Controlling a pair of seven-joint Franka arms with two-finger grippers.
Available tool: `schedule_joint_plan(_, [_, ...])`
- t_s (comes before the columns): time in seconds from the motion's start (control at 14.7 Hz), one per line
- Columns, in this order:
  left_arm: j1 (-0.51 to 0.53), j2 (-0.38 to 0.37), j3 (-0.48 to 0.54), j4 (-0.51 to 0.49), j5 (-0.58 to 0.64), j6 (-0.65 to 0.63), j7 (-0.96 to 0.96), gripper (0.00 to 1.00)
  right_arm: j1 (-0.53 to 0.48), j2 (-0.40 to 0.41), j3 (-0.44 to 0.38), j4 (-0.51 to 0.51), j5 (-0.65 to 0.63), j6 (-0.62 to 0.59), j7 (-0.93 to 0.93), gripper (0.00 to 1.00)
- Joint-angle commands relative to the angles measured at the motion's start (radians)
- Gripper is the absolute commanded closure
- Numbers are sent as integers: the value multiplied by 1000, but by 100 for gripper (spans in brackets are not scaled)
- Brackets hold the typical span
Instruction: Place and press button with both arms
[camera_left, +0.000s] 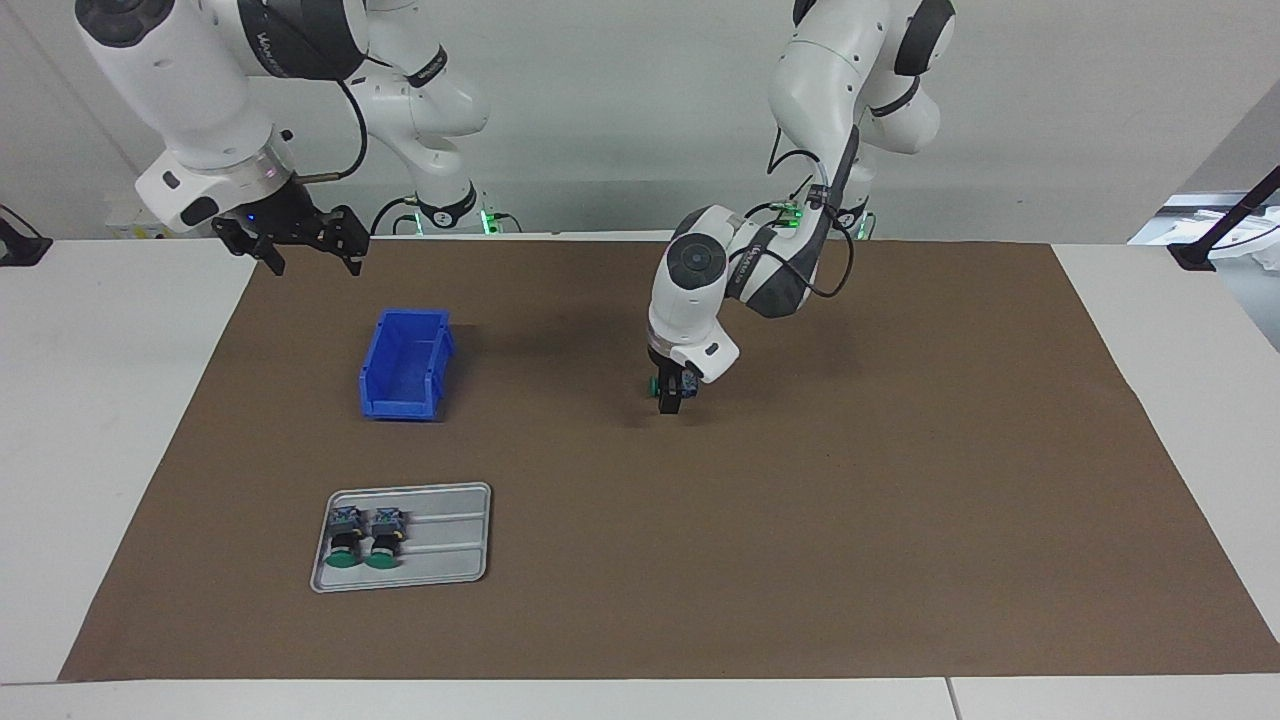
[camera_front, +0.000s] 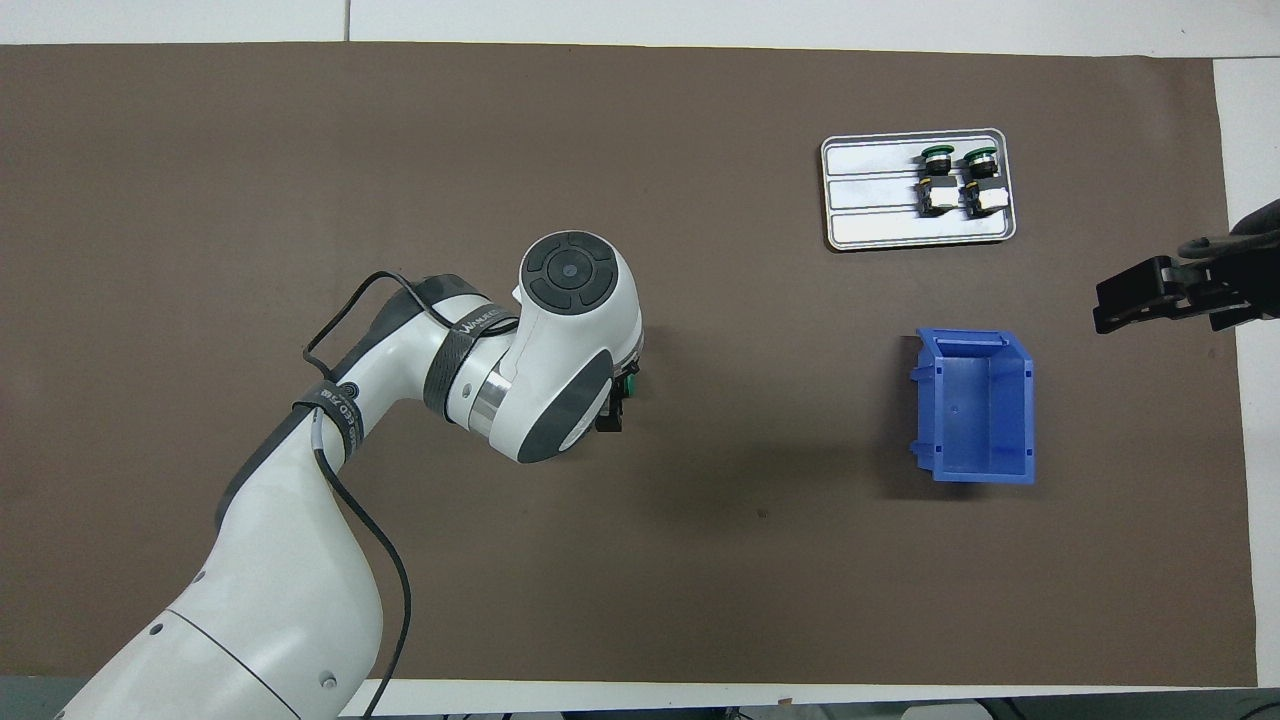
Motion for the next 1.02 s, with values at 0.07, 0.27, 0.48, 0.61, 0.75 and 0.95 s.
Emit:
schedule_joint_plan(0.07, [-26, -5, 16, -44, 13, 49, -33, 2, -8, -22, 8, -25, 6, 1, -19, 2])
schedule_joint_plan(0.27, [-28, -8, 16, -58, 13, 63, -43, 12, -10, -22, 8, -26, 6, 1, -19, 2])
schedule_joint_plan(0.48, [-28, -8, 16, -61, 15, 66, -49, 33, -7, -22, 8, -25, 6, 1, -19, 2])
schedule_joint_plan(0.61, [-28, -8, 16, -59, 13, 67, -48, 45, -8, -22, 8, -25, 6, 1, -19, 2])
schedule_joint_plan(0.75, [-28, -8, 15, -58, 13, 67, -48, 51, -8, -22, 8, -25, 6, 1, -19, 2])
schedule_joint_plan(0.95, [-28, -8, 15, -55, 13, 67, -48, 67, -8, -22, 8, -25, 6, 1, -19, 2])
